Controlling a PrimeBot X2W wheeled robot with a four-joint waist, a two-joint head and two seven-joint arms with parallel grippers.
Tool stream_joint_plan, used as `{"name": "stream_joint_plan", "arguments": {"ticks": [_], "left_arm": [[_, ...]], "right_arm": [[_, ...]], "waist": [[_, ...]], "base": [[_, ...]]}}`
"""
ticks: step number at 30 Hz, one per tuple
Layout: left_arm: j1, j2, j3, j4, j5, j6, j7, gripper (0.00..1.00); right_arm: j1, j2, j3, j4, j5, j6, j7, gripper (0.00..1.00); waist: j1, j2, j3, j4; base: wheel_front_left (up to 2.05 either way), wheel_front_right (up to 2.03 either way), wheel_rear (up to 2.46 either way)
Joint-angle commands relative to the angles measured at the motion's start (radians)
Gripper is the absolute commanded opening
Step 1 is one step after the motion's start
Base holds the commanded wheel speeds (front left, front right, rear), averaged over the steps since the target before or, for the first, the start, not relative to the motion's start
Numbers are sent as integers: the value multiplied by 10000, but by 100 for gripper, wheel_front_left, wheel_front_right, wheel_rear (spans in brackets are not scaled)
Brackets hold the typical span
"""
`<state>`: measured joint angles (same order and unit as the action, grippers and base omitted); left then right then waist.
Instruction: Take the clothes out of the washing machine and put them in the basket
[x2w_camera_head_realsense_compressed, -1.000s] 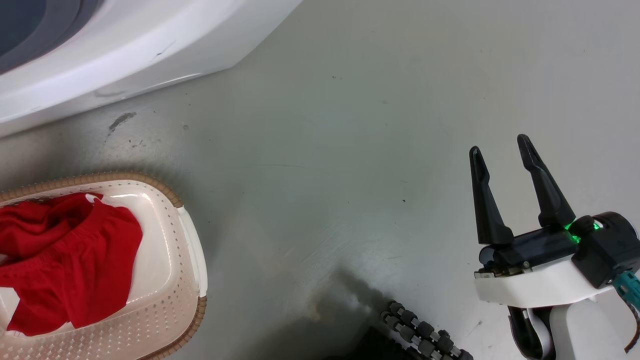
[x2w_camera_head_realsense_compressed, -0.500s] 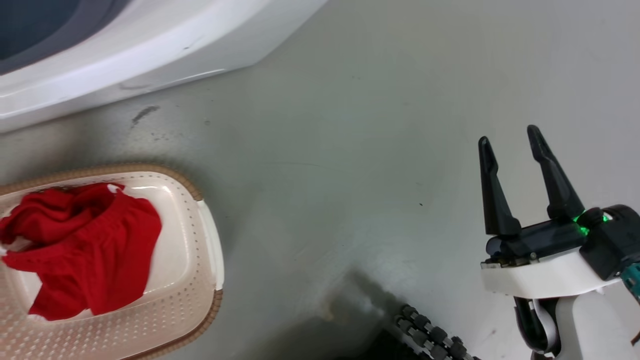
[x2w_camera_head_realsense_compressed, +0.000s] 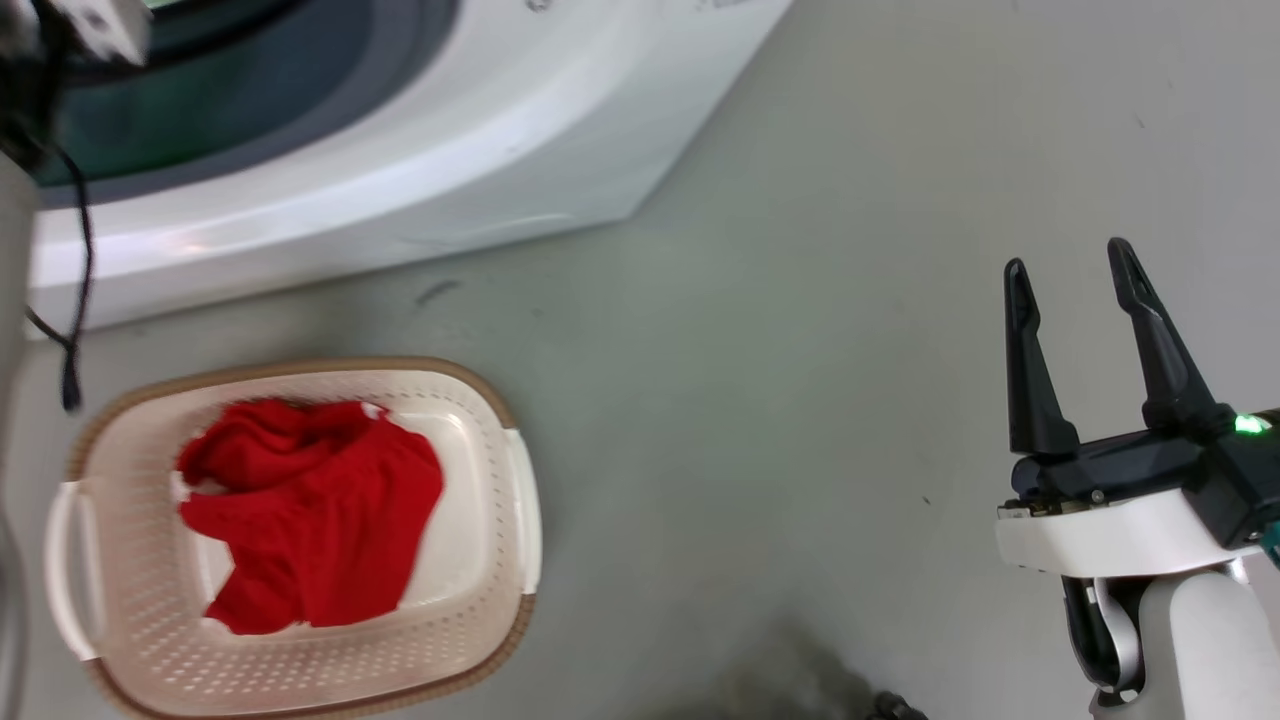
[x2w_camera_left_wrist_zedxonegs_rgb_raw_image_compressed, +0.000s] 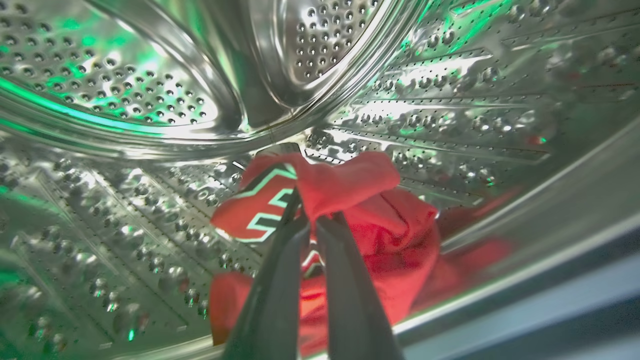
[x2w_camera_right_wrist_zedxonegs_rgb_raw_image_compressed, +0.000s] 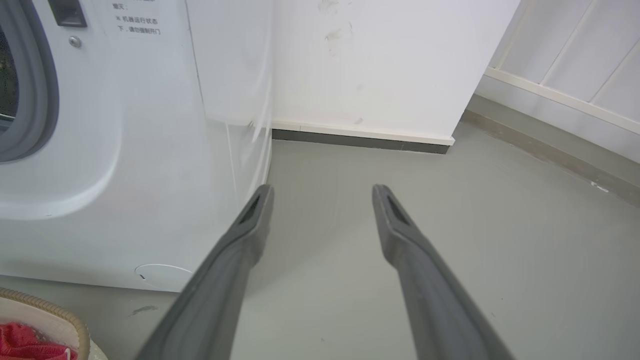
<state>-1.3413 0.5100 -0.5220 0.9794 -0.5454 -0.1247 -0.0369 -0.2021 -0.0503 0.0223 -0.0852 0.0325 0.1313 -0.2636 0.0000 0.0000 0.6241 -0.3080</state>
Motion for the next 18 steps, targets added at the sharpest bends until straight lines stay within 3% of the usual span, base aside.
{"name": "stream_joint_plan", "arguments": {"ticks": [1, 6, 11, 18], "left_arm": [[239, -62, 35, 66, -97, -30, -344, 0], [1191, -547, -96, 289, -228, -36, -1779, 0], [2075, -940, 24, 23, -250, -30, -2252, 0], [4051, -1224, 1047, -2215, 217, 391, -2292, 0]], "right_arm": [[104, 2, -11, 35, -69, -10, -17, 100], [285, 1, -153, 114, -353, -10, -17, 100], [558, 1, -221, 218, -559, -10, -17, 100], [924, 2, -324, 407, -638, -10, -17, 100]], "waist": [[0, 0, -663, 576], [0, 0, -1535, 1050], [0, 0, -2328, 1444], [0, 0, -3373, 1903]], "base": [[0, 0, 0], [0, 0, 0], [0, 0, 0], [0, 0, 0]]}}
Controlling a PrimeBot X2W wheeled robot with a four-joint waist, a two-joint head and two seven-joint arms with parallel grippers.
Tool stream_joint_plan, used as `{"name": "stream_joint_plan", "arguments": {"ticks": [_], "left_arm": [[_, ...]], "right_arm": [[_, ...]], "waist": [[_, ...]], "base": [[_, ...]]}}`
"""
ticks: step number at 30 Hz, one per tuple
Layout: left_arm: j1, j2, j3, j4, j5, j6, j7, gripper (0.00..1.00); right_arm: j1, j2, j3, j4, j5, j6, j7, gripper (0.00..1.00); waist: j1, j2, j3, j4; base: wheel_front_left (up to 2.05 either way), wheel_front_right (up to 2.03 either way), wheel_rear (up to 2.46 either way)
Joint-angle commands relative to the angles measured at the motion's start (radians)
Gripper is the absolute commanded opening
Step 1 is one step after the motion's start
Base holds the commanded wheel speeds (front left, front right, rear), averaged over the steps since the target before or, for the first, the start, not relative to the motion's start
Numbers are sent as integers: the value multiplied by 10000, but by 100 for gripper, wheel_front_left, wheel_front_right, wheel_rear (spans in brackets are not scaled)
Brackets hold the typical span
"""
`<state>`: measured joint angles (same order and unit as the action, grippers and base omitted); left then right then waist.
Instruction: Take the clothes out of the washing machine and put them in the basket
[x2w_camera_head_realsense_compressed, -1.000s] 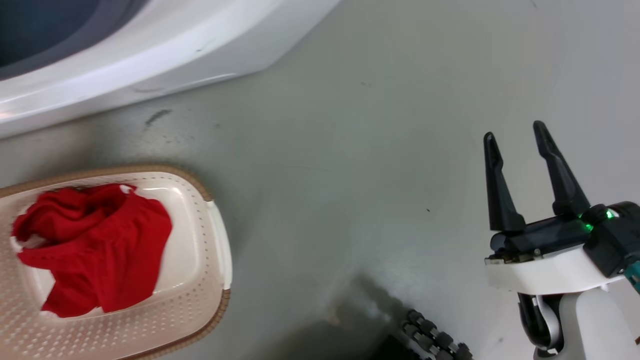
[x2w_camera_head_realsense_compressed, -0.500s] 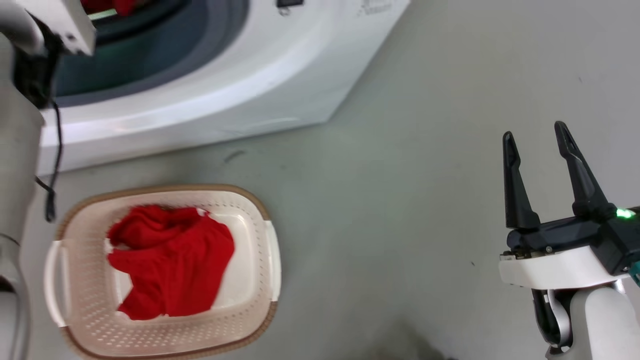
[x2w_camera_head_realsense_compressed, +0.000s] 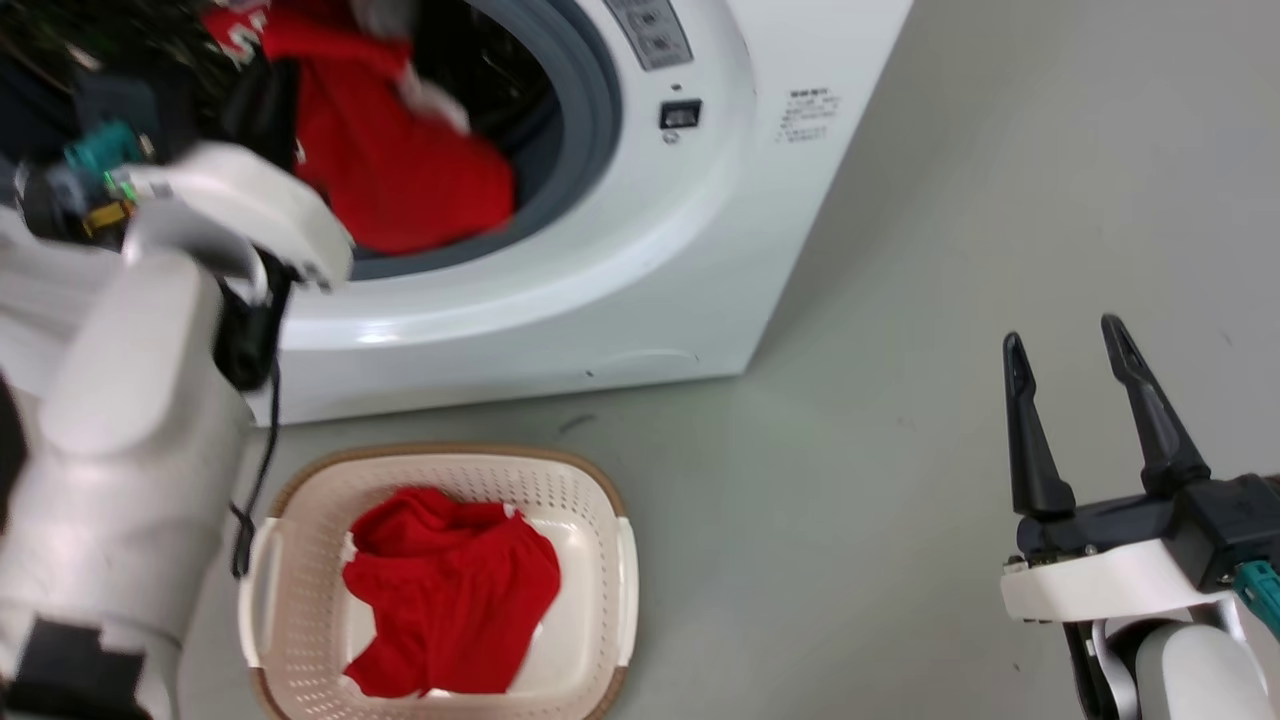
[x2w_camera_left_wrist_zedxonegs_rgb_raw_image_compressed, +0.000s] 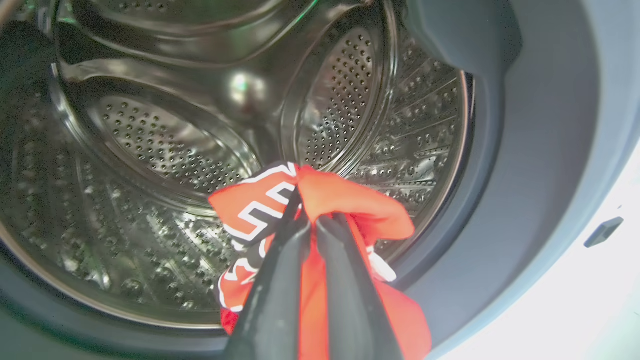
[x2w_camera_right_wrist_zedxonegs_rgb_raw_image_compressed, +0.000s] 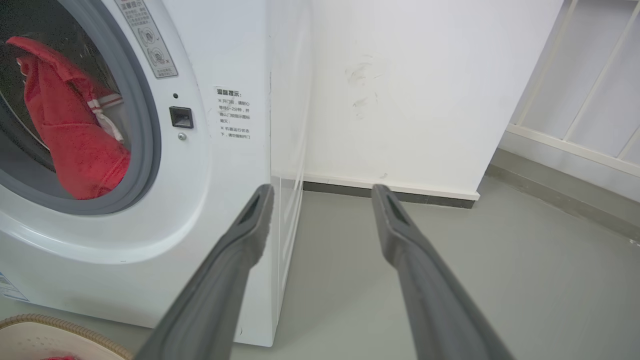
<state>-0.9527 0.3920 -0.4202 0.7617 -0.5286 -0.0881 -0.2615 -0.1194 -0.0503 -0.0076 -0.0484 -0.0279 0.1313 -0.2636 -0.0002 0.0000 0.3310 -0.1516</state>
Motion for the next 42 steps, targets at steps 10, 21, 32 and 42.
{"name": "stream_joint_plan", "arguments": {"ticks": [10, 21, 32, 42], "left_arm": [[2894, -481, 1078, -3276, 947, 70, -51, 0], [5287, -362, 1227, -5837, 1074, -57, 40, 0], [7063, -375, 313, -6038, 873, -144, 671, 0], [6290, -524, -1087, -3830, 1100, -390, 505, 0]], "right_arm": [[574, 2, -212, 264, -76, -10, -17, 100], [992, 2, -418, 253, -185, -10, -17, 100], [758, 2, -363, 168, -363, -10, -17, 100], [-125, 2, -273, -19, -474, -10, -17, 100]], "waist": [[2, 0, -1631, 970], [2, 0, -2075, 1494], [2, 0, -1278, 1614], [2, 0, 656, 1103]], "base": [[0, 0, 0], [0, 0, 0], [0, 0, 0], [0, 0, 0]]}}
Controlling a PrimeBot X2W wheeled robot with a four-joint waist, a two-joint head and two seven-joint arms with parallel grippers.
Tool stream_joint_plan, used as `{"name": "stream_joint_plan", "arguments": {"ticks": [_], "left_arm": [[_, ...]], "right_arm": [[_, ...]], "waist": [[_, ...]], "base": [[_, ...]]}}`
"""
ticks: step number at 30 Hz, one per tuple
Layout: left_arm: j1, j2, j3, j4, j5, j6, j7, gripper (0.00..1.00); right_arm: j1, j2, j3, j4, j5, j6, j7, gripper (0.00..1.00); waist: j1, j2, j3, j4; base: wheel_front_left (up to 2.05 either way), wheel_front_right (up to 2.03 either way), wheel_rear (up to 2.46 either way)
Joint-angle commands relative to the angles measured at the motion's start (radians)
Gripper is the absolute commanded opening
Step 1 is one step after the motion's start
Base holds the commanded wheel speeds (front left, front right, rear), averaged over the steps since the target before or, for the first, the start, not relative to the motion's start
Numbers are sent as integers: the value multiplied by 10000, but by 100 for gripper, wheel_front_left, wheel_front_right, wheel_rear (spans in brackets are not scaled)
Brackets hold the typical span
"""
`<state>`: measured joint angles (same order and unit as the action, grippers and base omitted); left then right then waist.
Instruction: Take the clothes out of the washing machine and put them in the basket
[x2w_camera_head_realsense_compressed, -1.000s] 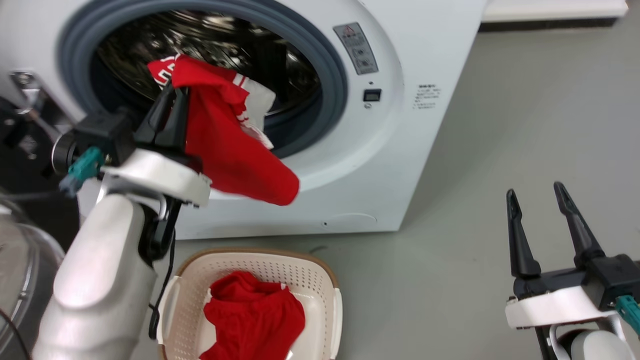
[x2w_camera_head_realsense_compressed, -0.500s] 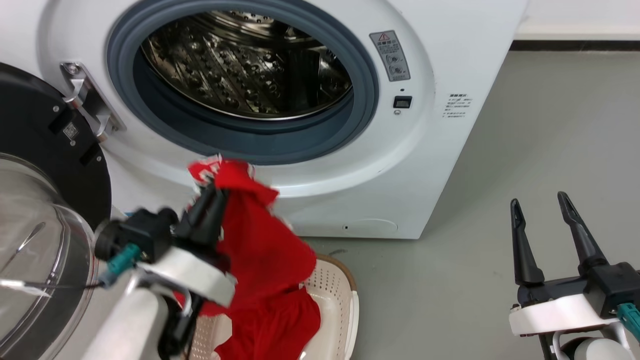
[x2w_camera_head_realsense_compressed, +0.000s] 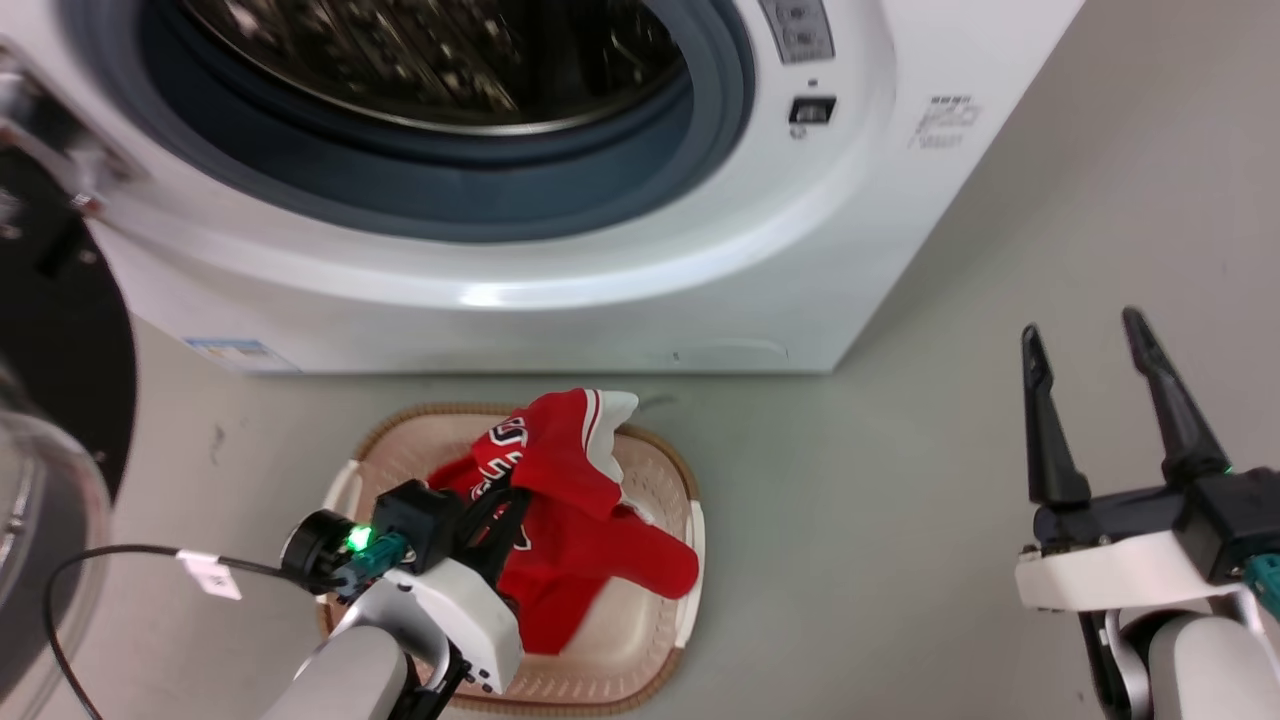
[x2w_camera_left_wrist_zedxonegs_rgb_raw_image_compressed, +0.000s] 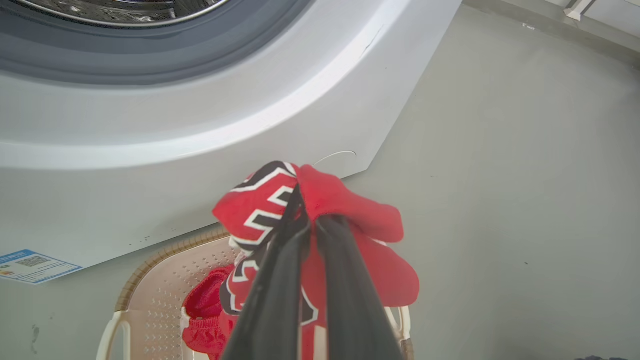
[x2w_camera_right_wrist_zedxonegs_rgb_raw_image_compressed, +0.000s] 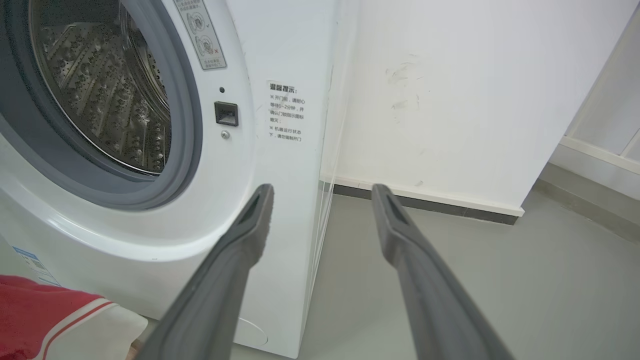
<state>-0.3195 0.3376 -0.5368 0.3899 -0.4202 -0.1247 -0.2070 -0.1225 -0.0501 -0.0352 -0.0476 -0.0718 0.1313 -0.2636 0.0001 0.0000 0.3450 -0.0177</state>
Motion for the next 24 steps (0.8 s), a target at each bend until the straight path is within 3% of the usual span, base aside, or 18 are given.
{"name": "stream_joint_plan", "arguments": {"ticks": [1, 11, 24], "left_arm": [[-199, -7, -75, 135, 36, -32, -79, 0], [-1997, 245, -1754, 2548, -48, -50, -187, 0], [-4102, -5, -2810, 6105, -343, -52, -516, 0]], "right_arm": [[-171, 0, -30, -42, -18, -10, -17, 100], [-903, 3, -100, -289, 255, -11, -16, 100], [-1297, 5, 228, -541, 561, -11, -18, 100]], "waist": [[-1, 0, 713, -295], [-1, 0, 2720, -1161], [-1, 0, 4228, -2007]], "base": [[0, 0, 0], [0, 0, 0], [0, 0, 0]]}}
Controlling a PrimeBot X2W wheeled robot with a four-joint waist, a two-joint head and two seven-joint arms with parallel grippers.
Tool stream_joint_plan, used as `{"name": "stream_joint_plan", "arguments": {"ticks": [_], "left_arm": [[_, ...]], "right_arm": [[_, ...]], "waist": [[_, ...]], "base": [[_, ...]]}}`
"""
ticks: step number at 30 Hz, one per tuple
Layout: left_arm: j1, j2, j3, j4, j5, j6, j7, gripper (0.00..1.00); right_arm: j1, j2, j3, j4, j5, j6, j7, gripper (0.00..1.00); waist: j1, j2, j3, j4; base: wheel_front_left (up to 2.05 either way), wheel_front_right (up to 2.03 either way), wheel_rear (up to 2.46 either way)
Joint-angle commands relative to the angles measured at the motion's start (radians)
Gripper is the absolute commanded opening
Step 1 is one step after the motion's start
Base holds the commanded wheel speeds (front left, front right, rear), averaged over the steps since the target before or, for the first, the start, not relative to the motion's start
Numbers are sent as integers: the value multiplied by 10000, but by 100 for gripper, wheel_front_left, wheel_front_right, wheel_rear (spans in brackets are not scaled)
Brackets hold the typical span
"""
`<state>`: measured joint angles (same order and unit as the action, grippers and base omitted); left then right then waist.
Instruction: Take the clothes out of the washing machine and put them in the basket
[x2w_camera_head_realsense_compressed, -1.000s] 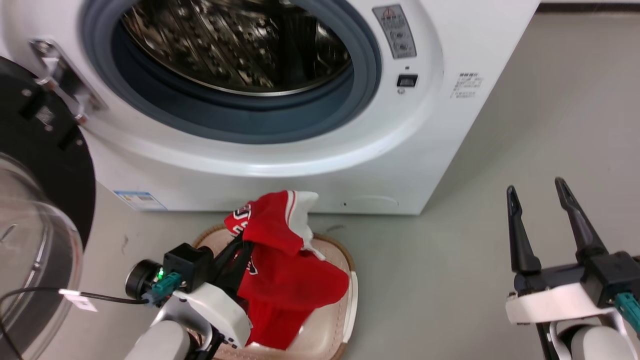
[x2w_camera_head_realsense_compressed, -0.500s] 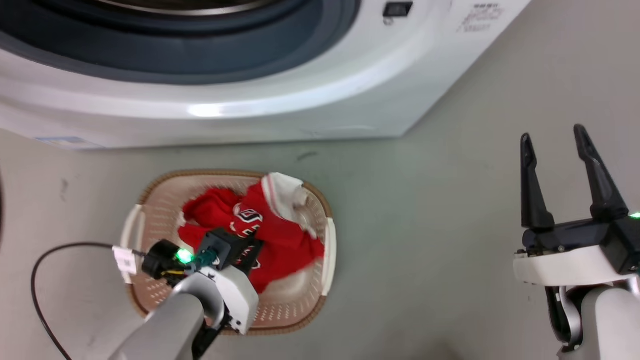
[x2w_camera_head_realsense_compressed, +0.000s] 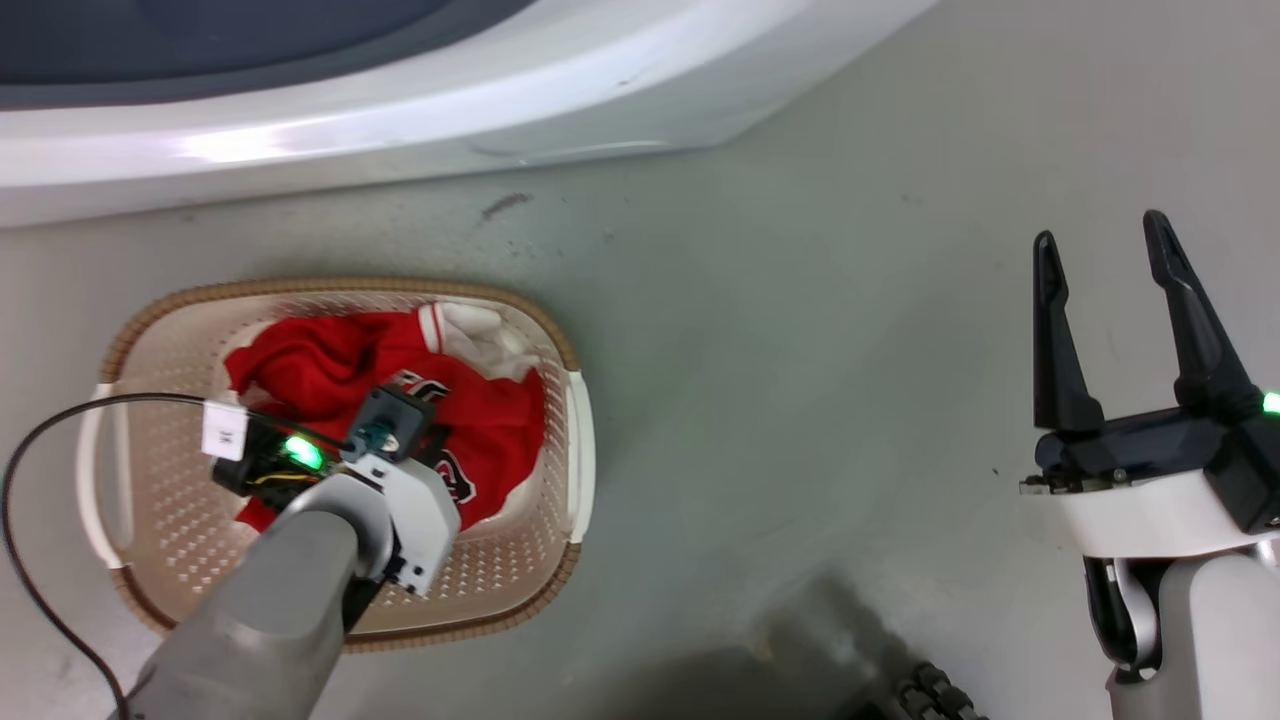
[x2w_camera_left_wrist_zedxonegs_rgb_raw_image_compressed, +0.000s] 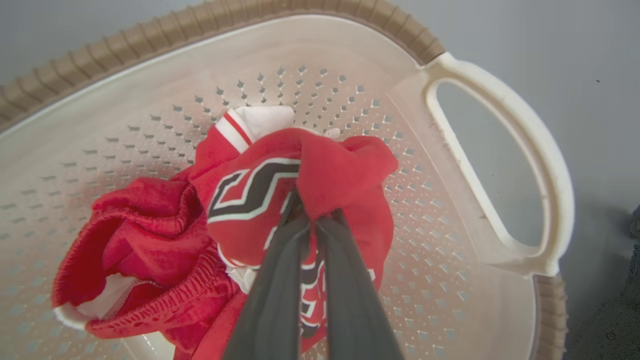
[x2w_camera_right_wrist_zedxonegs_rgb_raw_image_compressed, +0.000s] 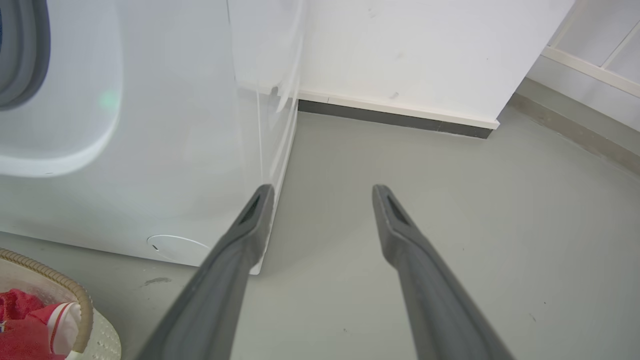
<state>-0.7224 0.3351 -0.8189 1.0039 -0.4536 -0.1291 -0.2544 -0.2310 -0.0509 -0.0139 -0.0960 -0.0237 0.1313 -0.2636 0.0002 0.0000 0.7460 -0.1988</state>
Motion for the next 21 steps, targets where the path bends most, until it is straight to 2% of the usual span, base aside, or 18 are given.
{"name": "stream_joint_plan", "arguments": {"ticks": [1, 7, 10, 11, 12, 13, 21], "left_arm": [[-178, -33, 26, 199, -74, -8, -46, 0], [-589, -149, 265, 1298, -345, -9, -110, 0], [-676, -167, 470, 1353, -467, -9, -124, 0], [-683, -152, 524, 1332, -452, -9, -125, 9], [-686, -144, 578, 1303, -420, 52, -127, 49], [-683, -134, 633, 1258, -371, 134, -128, 100], [-79, -177, 933, 157, 158, 317, -110, 100]], "right_arm": [[-258, 12, 36, -81, 97, -11, -16, 100], [-404, 12, 140, -241, 190, -11, -16, 100], [-423, 12, 171, -256, 222, -11, -16, 100], [-434, 12, 163, -255, 223, -11, -16, 100], [-445, 12, 137, -242, 225, -11, -16, 100], [-455, 12, 115, -215, 216, -11, -16, 100], [-530, 9, 41, -46, 74, -11, -16, 100]], "waist": [[-2, 0, 313, -237], [-2, 0, 720, -428], [-2, 0, 819, -474], [-2, 0, 837, -468], [-2, 0, 834, -444], [-2, 0, 805, -414], [-2, 0, -211, -201]], "base": [[0, 0, 0], [0, 0, 0], [0, 0, 0], [0, 0, 0], [0, 0, 0], [0, 0, 0], [0, 0, 0]]}}
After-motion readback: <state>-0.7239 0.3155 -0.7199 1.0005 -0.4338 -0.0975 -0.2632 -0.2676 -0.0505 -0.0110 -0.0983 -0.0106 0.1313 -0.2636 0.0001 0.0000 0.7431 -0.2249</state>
